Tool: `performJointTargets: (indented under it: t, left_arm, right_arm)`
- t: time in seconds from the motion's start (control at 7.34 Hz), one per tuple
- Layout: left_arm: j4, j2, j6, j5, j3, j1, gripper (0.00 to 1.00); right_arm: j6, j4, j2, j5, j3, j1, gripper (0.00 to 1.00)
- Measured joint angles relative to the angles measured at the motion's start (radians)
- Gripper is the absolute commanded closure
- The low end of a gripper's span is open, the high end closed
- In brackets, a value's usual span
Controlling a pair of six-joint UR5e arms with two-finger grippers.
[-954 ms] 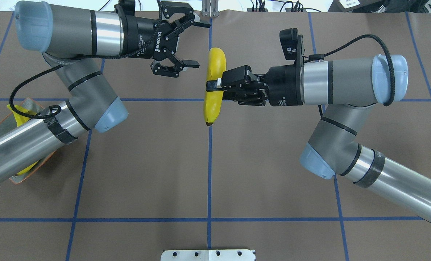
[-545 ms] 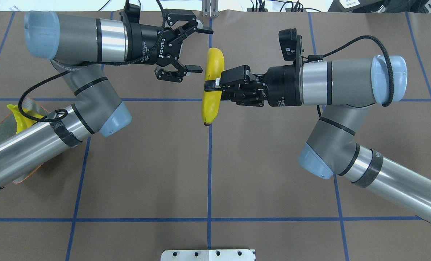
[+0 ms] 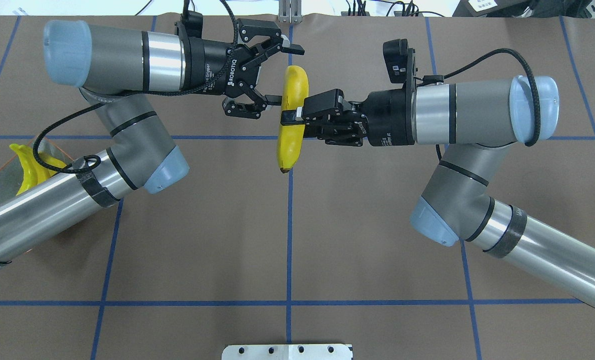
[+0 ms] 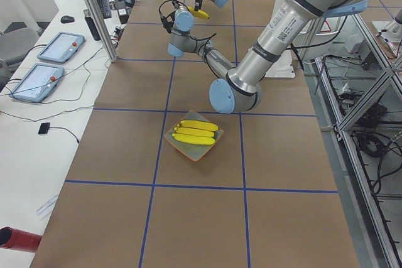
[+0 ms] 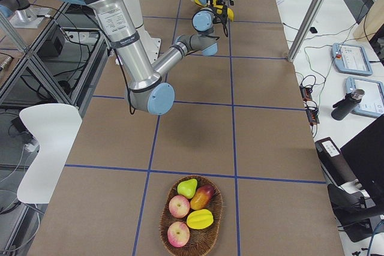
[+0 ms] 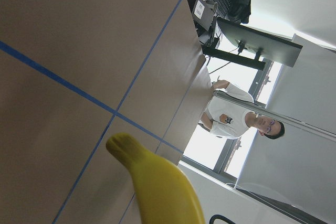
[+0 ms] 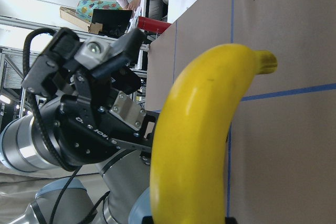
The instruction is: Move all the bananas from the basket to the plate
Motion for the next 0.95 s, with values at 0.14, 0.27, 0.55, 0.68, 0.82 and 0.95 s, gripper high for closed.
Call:
performJointTargets:
  t: [0.14, 0.27, 0.55, 0.68, 0.82, 0.95]
  left_arm:
    - [0.0, -0.002, 0.0, 0.0, -0.001, 0.004, 0.3]
    - [0.0, -0.002, 0.0, 0.0, -0.001, 0.007, 0.81]
    - [0.0, -0.001, 0.0, 0.0, -0.002, 0.009, 1.0]
    - [0.0, 0.001, 0.001, -0.001, -0.003, 0.01, 1.0]
    - [0.0, 0.003, 0.001, -0.001, -0.004, 0.01, 1.0]
    - [0.0, 0.007, 0.001, -0.001, -0.006, 0.01, 1.0]
  right_arm:
    - [0.0, 0.0, 0.0, 0.0, 0.0, 0.0, 1.0]
    - [0.0, 0.001, 0.001, 0.0, 0.0, 0.0, 1.0]
    - [0.0, 0.005, 0.001, 0.0, 0.0, 0.0, 0.16]
    - [0.0, 0.006, 0.001, -0.002, 0.0, 0.0, 0.0]
    - [0.0, 0.006, 0.0, -0.011, 0.001, 0.0, 0.0]
    - [0.0, 0.007, -0.002, -0.022, 0.002, 0.001, 0.0]
